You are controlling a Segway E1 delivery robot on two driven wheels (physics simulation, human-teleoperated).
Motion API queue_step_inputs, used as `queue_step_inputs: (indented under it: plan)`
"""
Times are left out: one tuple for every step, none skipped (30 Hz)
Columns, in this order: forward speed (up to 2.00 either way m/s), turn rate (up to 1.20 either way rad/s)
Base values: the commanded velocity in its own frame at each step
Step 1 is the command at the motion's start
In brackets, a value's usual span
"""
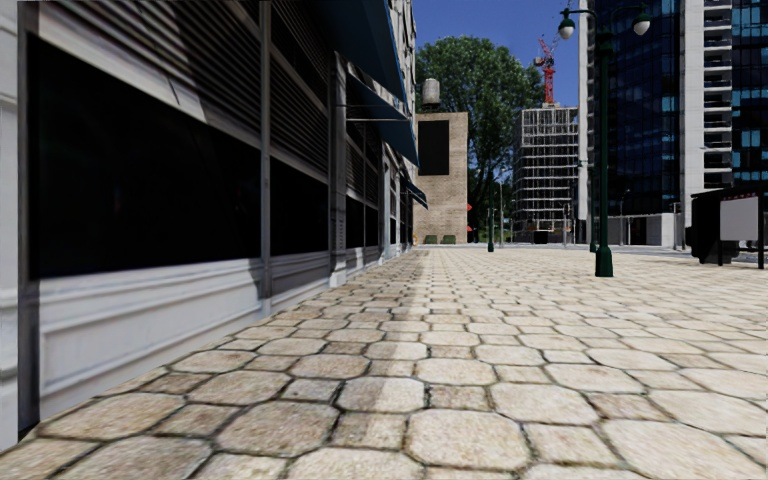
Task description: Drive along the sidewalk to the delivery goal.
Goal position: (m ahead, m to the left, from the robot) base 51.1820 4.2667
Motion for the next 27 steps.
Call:
queue_step_inputs:
  plan:
    - [1.11,-1.04]
    - [1.11,-0.08]
    - [1.11,0.00]
    - [1.11,0.00]
    - [1.11,0.00]
    - [1.10,0.00]
    - [1.08,-0.34]
    - [1.07,-1.20]
    - [1.07,-1.20]
    - [1.06,-1.20]
    - [1.06,-1.14]
    - [1.06,-0.34]
    - [1.06,0.00]
    - [1.06,0.00]
    - [1.06,0.00]
    - [1.06,0.00]
    - [1.05,-0.81]
    - [1.04,-0.98]
    - [1.04,-1.20]
    - [1.03,-1.20]
    - [1.02,-1.20]
    - [1.02,-0.82]
    - [1.02,-0.02]
    - [1.02,-0.02]
    - [1.02,0.00]
    - [1.02,0.00]
    - [1.02,0.00]
